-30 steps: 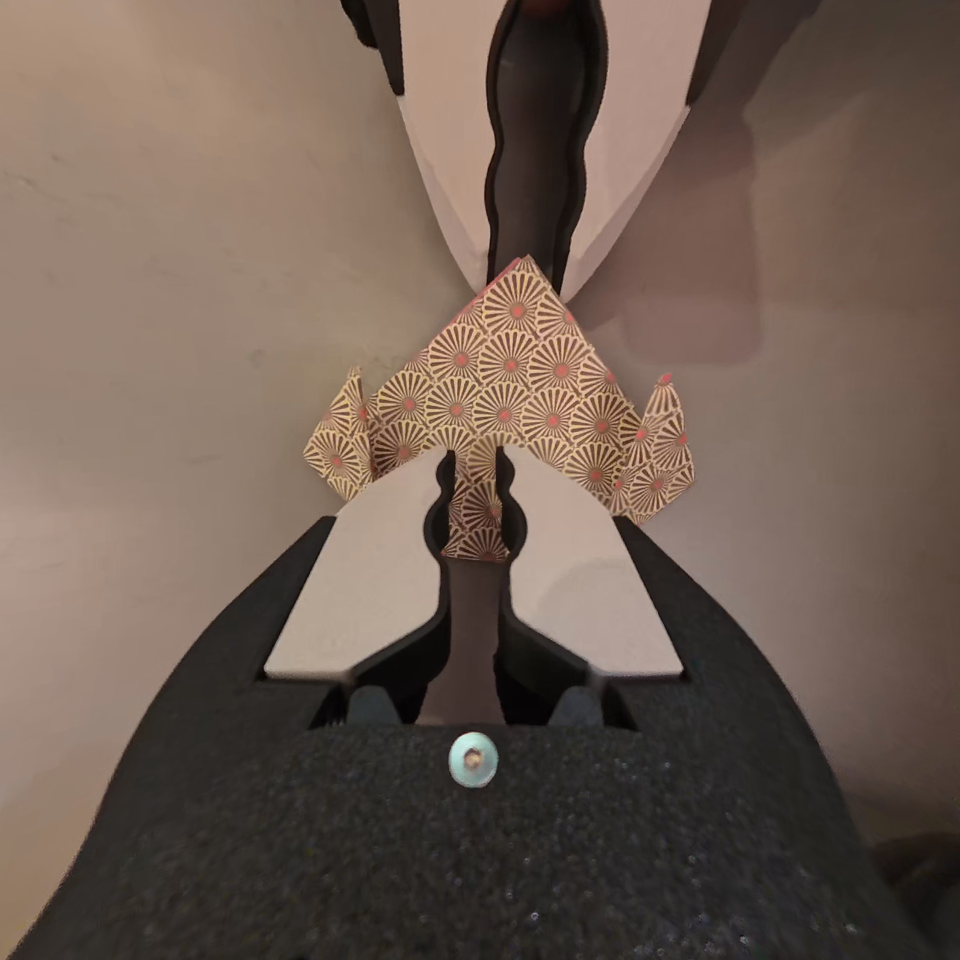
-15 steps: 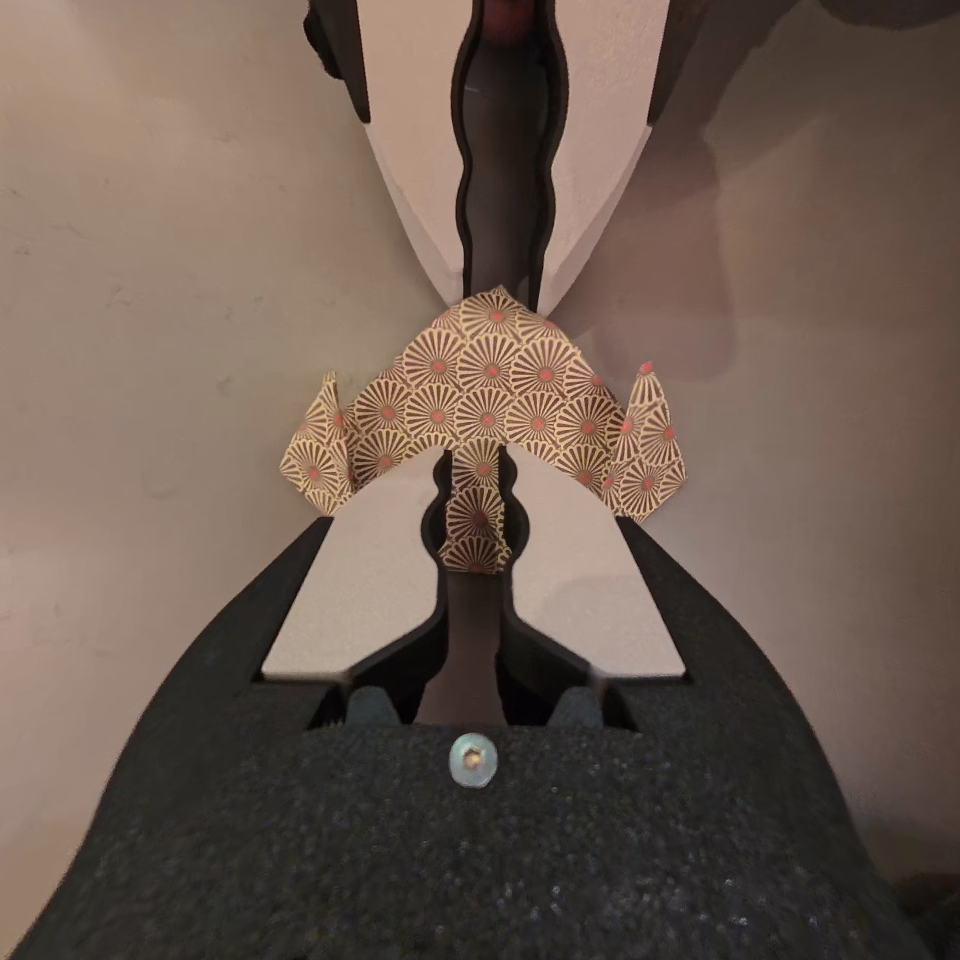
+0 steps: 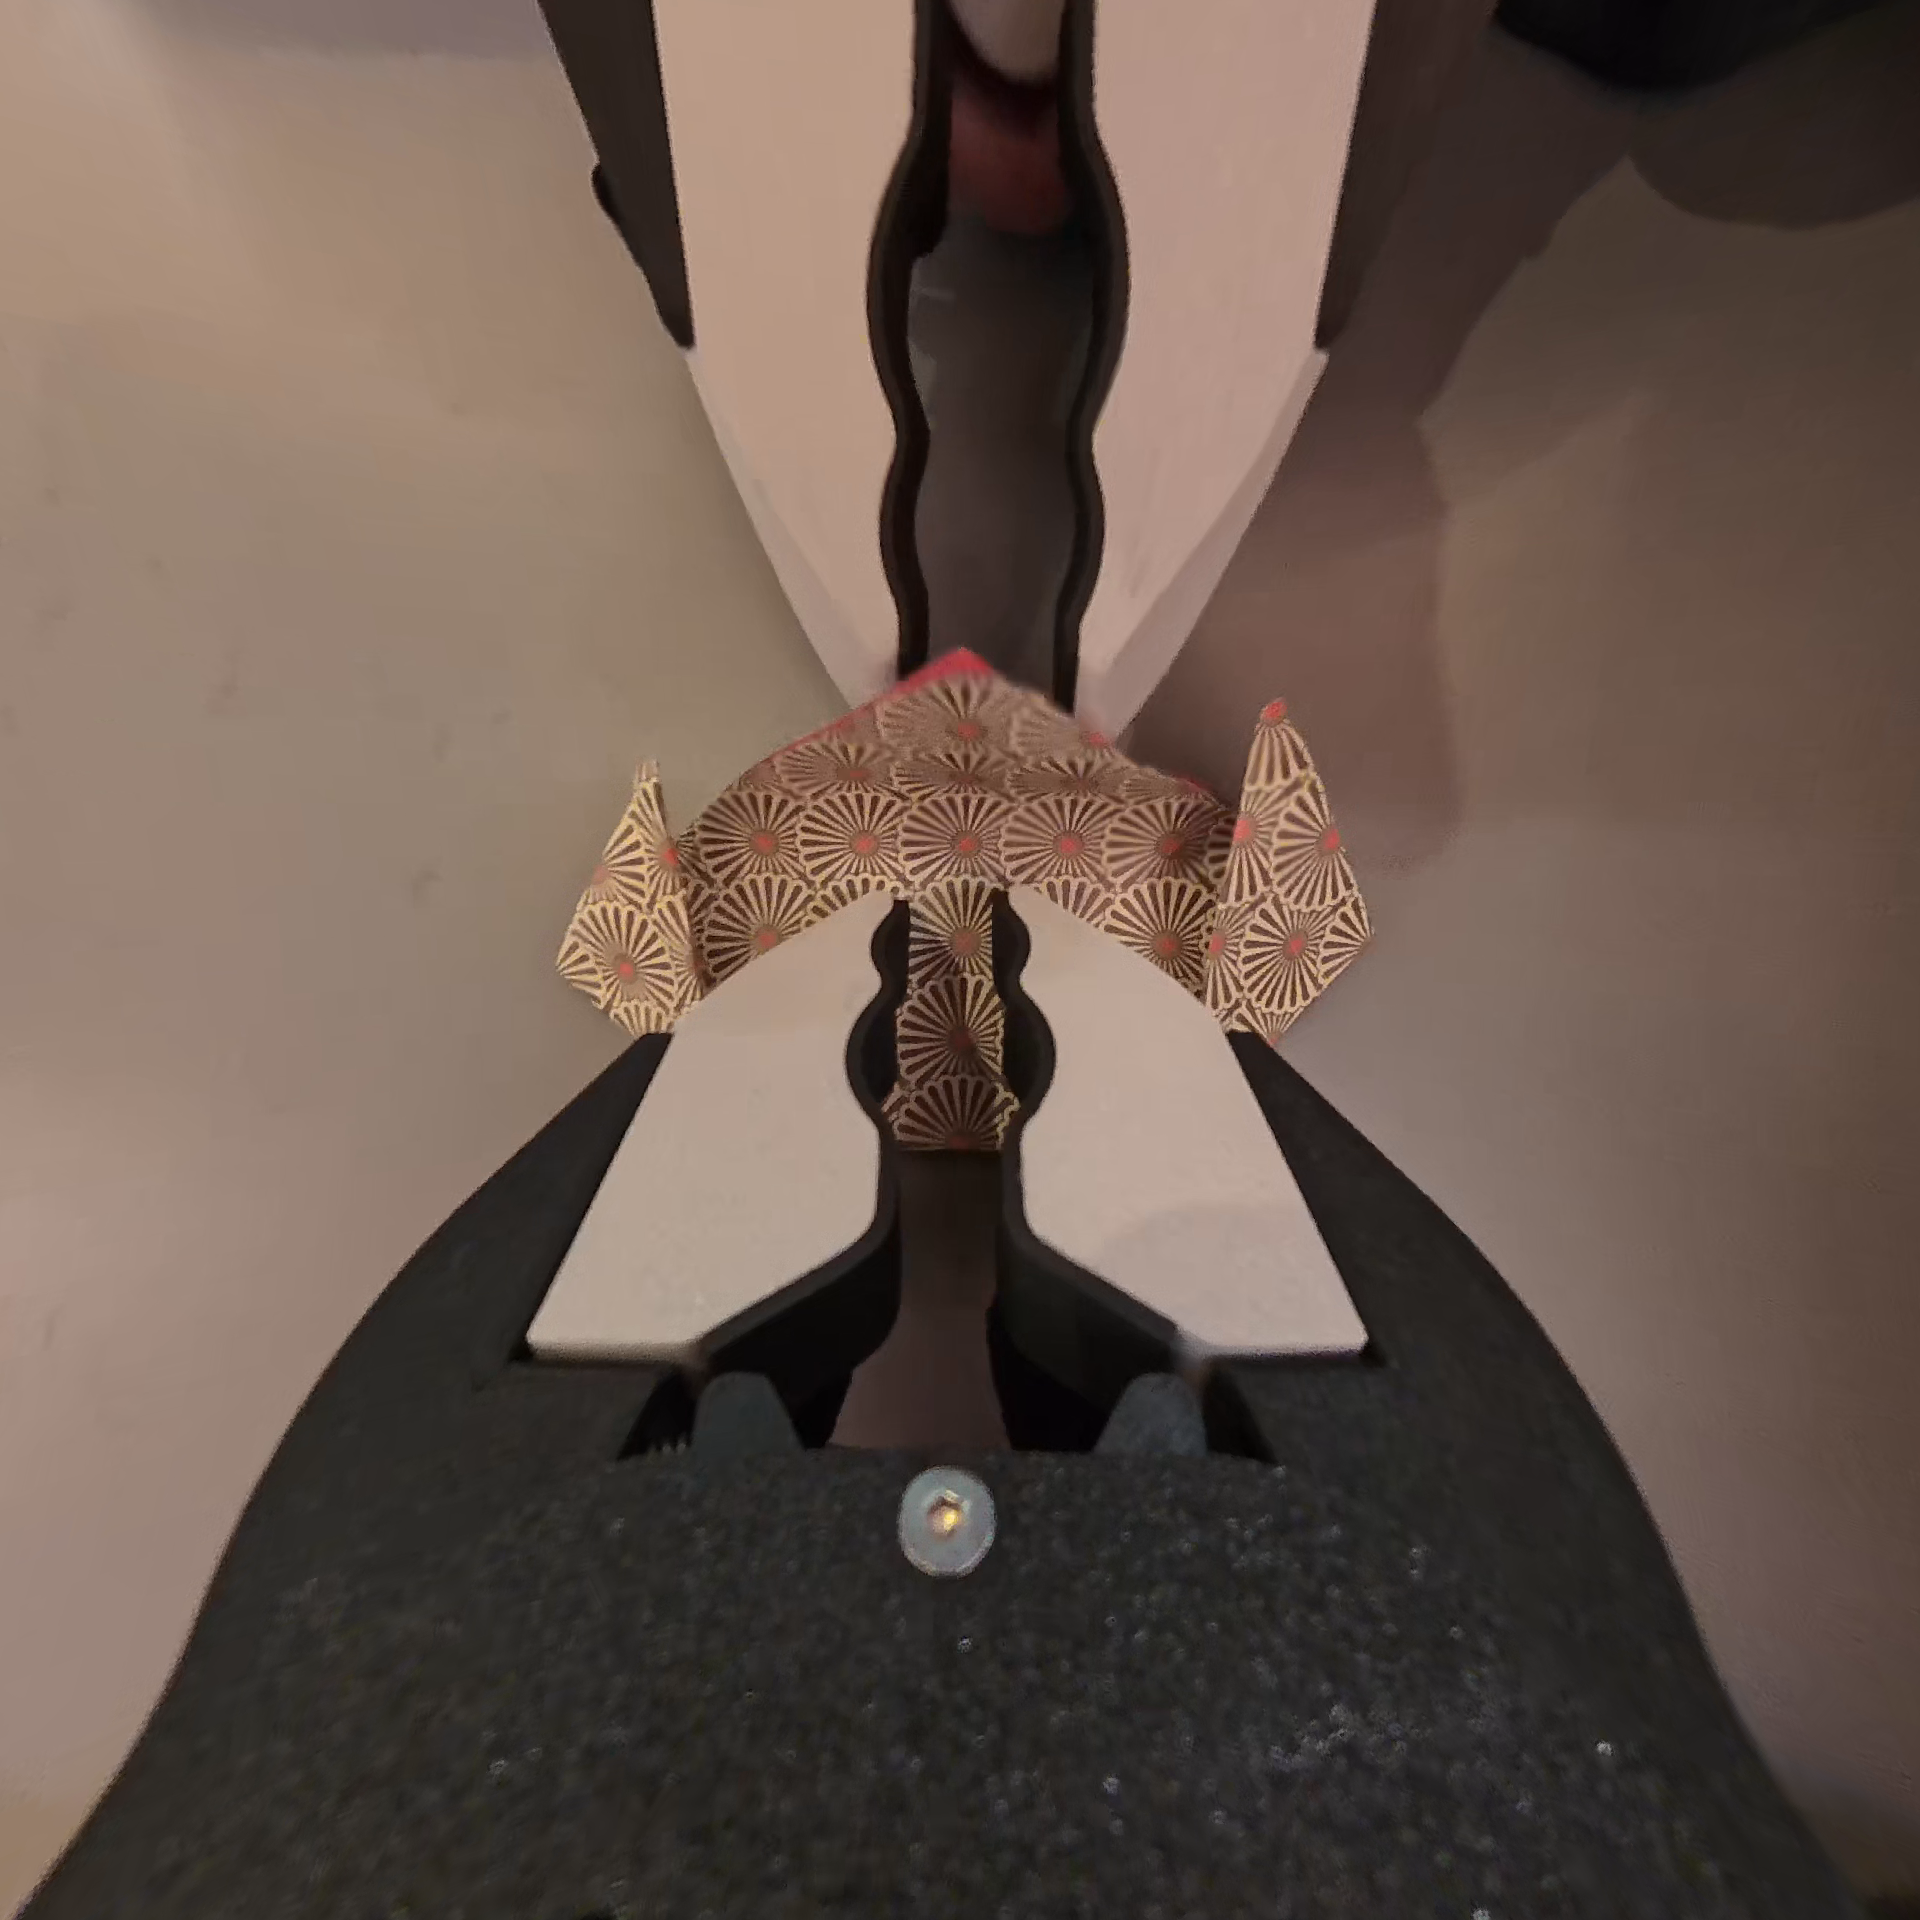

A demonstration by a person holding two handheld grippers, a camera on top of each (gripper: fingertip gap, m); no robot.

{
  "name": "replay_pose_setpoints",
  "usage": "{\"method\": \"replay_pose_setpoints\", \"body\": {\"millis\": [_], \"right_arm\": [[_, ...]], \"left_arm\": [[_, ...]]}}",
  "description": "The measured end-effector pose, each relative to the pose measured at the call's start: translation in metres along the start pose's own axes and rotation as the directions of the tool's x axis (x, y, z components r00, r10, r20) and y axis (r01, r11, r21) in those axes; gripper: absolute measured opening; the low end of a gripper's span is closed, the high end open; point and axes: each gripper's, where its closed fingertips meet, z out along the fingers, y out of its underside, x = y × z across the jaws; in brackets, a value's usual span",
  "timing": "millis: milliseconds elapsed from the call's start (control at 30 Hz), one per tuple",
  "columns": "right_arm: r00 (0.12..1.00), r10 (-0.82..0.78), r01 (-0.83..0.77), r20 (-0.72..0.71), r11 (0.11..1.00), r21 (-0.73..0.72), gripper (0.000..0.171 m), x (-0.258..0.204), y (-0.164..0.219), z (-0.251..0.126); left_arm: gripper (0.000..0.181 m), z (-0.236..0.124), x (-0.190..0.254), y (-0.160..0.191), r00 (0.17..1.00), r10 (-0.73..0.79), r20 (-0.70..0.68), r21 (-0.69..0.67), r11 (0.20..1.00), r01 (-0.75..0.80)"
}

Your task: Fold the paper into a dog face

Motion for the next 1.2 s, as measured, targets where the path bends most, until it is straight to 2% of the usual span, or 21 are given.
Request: {"method": "replay_pose_setpoints", "body": {"millis": [567, 733, 967, 1200], "right_arm": [[0.992, -0.122, 0.118, -0.024, 0.984, -0.130, 0.020, 0.001, 0.000, 0.013], [0.995, -0.093, 0.091, -0.022, 0.992, -0.082, 0.020, 0.001, -0.006, 0.009], [1.000, -0.030, 0.030, -0.001, 1.000, 0.002, 0.020, 0.000, -0.013, 0.004], [1.000, -0.019, 0.019, 0.003, 1.000, 0.017, 0.020, -0.001, -0.012, 0.005]], "left_arm": [[0.015, 0.001, 0.000, -0.002, 1.000, -0.003, 0.012, 0.007, 1.000, 0.003], [0.023, 0.000, -0.004, -0.001, 0.998, 0.007, 0.055, -0.016, 1.000, -0.007], [0.017, 0.002, -0.002, -0.003, 1.000, 0.001, 0.024, -0.007, 1.000, -0.001], [0.018, 0.006, -0.003, -0.008, 0.999, 0.010, 0.040, -0.018, 1.000, -0.010]]}}
